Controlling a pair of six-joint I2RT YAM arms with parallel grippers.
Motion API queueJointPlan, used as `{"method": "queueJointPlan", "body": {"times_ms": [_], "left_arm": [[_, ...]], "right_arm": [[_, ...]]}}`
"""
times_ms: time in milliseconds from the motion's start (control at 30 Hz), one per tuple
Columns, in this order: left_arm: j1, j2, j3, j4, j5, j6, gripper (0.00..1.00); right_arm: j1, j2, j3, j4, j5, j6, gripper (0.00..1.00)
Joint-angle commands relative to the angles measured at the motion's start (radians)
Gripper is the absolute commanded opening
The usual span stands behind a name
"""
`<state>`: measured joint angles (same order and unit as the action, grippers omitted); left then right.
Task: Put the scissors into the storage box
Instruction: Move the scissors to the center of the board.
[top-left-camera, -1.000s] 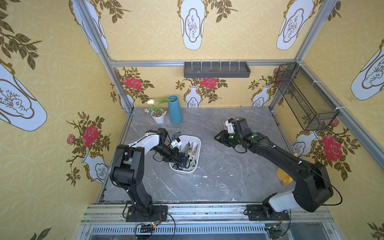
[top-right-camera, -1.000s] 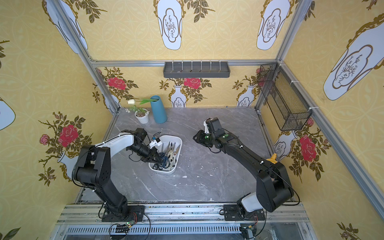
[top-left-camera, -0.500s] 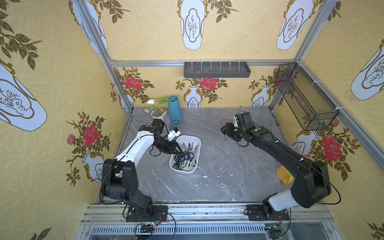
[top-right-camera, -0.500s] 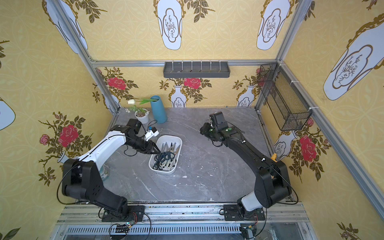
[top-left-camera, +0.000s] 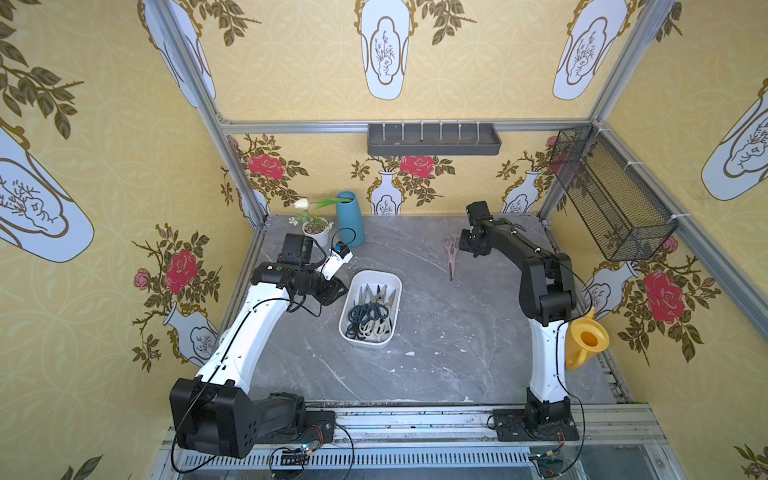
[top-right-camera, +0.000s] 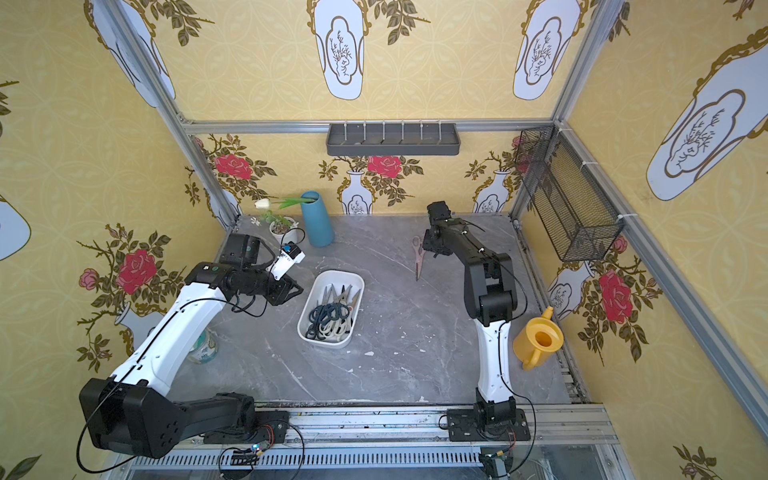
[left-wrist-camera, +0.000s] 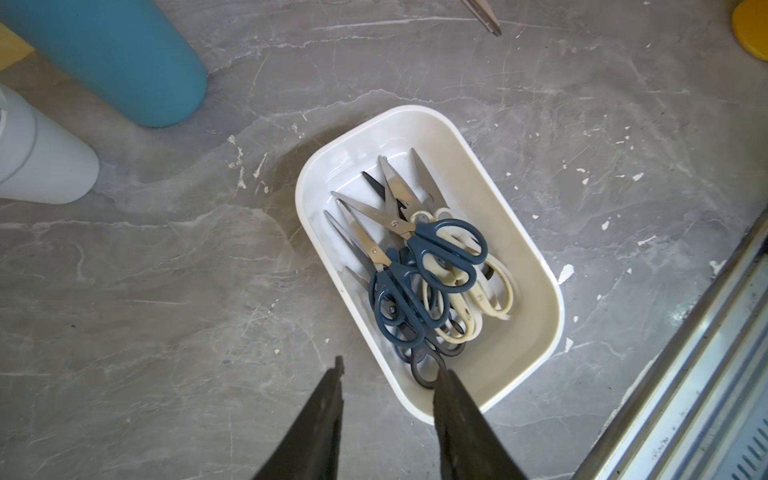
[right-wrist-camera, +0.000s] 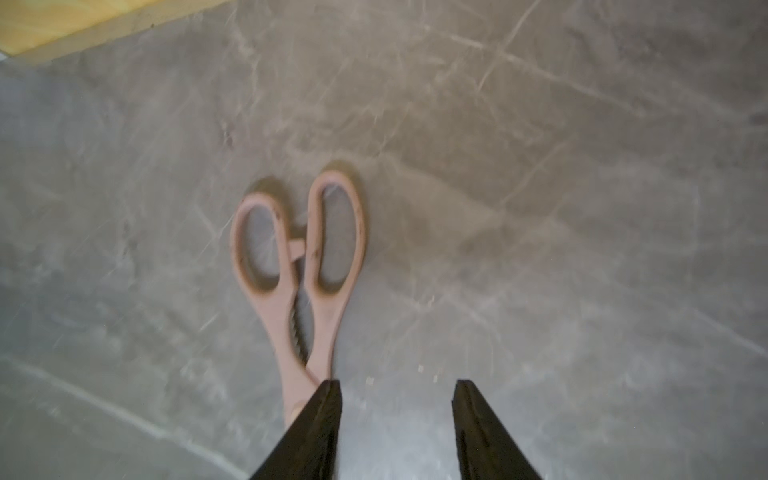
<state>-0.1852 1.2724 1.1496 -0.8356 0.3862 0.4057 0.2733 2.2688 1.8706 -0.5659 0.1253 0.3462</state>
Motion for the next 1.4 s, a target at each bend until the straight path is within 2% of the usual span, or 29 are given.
{"method": "queueJointPlan", "body": {"times_ms": [0, 267, 467, 767, 1233, 1367], "left_arm": [[0.001, -0.016, -0.027, 0.046, -0.023, 0.025, 0.42], [0.004, -0.106, -0.131, 0.089, 0.022, 0.104, 0.41], [0.004, -0.169, -0.185, 0.105, 0.056, 0.155, 0.41], [0.004, -0.217, -0.22, 0.134, 0.094, 0.194, 0.41], [0.004, -0.223, -0.25, 0.153, 0.077, 0.209, 0.4], [0.005, -0.237, -0.269, 0.158, 0.073, 0.221, 0.4]], "right_arm": [[-0.014, 0.051, 0.058, 0.019, -0.004, -0.069, 0.49], [-0.024, 0.062, 0.035, 0.101, -0.125, -0.068, 0.46], [-0.032, 0.056, -0.009, 0.147, -0.16, -0.036, 0.45], [-0.034, 0.083, -0.018, 0.197, -0.179, -0.001, 0.43], [-0.042, 0.206, 0.091, 0.164, -0.192, -0.001, 0.39], [-0.031, 0.259, 0.173, 0.041, -0.134, -0.017, 0.3]]}}
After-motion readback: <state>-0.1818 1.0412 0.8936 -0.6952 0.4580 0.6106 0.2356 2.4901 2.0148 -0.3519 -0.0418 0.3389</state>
